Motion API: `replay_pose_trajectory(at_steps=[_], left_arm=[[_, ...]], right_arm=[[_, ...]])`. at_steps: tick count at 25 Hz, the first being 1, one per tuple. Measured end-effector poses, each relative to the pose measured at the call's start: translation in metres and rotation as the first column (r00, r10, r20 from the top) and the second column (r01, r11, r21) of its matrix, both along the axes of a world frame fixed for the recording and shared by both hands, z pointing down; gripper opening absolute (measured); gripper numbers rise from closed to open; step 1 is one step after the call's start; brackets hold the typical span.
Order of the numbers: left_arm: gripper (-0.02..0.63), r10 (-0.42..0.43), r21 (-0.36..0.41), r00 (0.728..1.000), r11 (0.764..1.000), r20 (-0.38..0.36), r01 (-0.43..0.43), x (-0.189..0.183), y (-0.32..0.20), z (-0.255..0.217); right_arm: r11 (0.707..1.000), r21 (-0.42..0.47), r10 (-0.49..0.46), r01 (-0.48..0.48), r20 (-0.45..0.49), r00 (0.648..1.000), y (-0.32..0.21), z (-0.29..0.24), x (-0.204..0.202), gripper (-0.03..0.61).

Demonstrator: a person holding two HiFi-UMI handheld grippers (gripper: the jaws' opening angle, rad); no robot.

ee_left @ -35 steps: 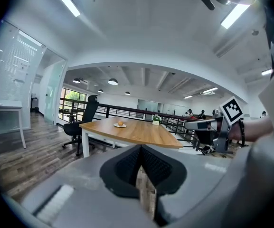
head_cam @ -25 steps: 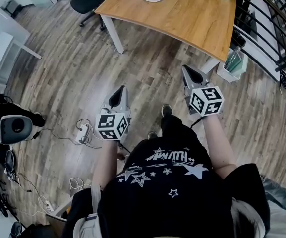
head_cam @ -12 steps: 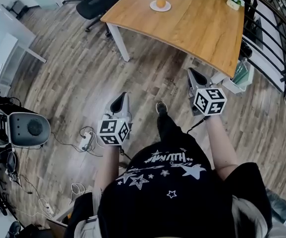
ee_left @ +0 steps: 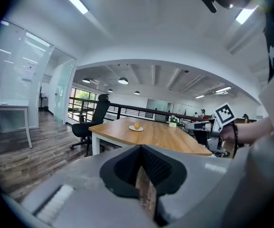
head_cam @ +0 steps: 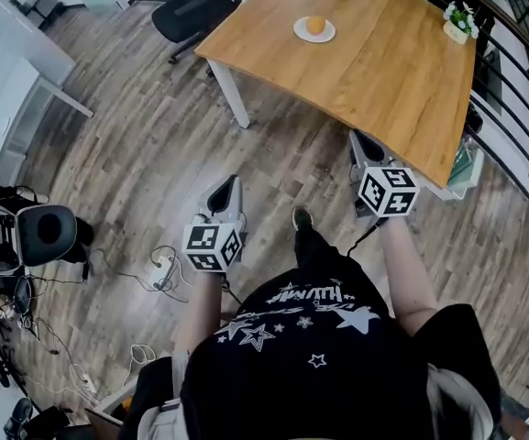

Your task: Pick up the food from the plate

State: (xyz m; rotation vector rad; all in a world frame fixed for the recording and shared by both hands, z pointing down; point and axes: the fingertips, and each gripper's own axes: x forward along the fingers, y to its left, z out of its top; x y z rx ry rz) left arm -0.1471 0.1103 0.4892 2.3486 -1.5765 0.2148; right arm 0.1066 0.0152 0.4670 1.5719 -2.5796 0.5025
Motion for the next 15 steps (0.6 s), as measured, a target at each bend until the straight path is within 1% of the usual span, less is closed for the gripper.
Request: replay_pose_trajectory(at_steps=[4,8,15], left_arm=[[0.002,-0.003,-0.018,1.000,1.000,0.005,0.003,0.006,-0.034,0.005],[0.002,-0.001,-0.025,1.000,1.000,0.010,0.001,0.012,-0.067,-0.001],[0.002,-0.010,-0.030,1.000,0.999,0.014,0.010,0.025,-0.116,-0.004]], right_arm=[[1.000,-0.015,0.000,0.001,0.006,1.000,-0.042,0.005,0.005,0.002],[1.000,-0.029,-0.004,0.005,0.013,1.000,-0.077,0.003,0.009,0.002],[0.999,-0.047,-0.017,0.018,0.016,1.000,-0.126,0.008,0.018,0.002]])
